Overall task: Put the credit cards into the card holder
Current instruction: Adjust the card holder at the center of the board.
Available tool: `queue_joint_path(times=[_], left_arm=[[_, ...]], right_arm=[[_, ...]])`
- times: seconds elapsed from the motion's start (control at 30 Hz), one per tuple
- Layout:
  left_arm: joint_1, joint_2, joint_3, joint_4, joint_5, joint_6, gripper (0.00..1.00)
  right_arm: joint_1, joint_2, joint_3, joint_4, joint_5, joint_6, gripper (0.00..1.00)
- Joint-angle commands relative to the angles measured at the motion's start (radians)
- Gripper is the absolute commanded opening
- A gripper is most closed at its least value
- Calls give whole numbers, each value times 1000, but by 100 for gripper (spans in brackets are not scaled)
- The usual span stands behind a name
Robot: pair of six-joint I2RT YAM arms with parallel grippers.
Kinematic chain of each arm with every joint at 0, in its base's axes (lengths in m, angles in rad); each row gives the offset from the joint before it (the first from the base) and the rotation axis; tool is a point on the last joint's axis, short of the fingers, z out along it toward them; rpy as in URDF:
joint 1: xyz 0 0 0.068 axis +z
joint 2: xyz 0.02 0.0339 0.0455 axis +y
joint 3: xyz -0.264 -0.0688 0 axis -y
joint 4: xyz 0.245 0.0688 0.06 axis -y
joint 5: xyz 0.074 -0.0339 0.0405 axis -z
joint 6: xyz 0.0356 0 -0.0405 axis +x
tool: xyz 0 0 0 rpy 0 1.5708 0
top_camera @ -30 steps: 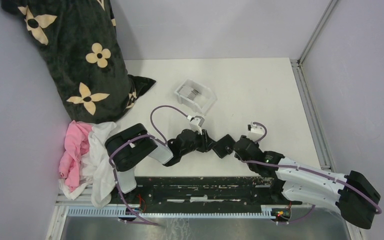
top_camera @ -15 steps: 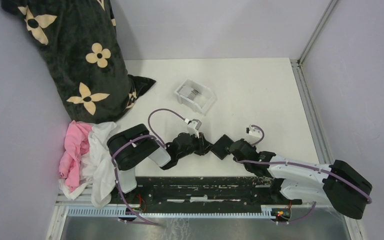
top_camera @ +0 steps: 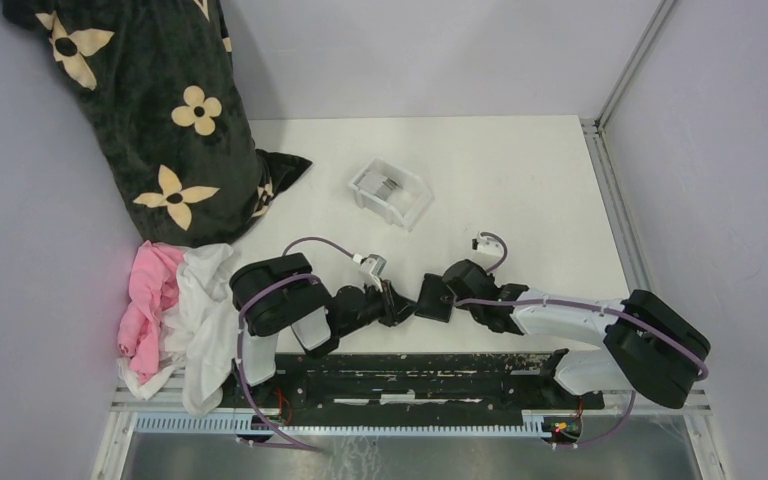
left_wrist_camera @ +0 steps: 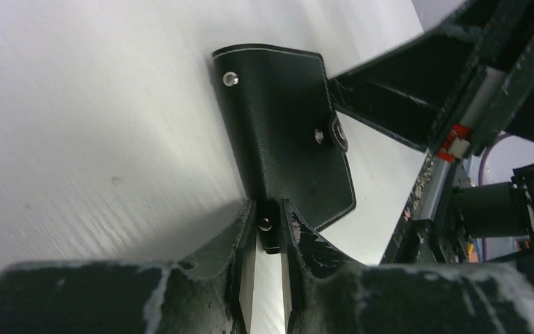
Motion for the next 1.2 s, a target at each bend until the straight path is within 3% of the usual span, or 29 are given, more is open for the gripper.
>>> queue_joint_path(times=[0.0, 0.3, 0.7, 1.17], left_arm=[[-40, 25, -44, 76, -13, -42, 24], [-65, -47, -46, 32, -47, -35, 29], [-95, -55, -2, -7, -65, -26, 31], [-98, -78, 12, -65, -94, -13, 31]], right_arm=[[-11, 59, 78, 76, -47, -64, 16], [-22, 151, 170, 79, -70, -139, 20], [-11, 15, 183, 0, -32, -327, 49], [105, 66, 277, -128, -23, -448, 50]])
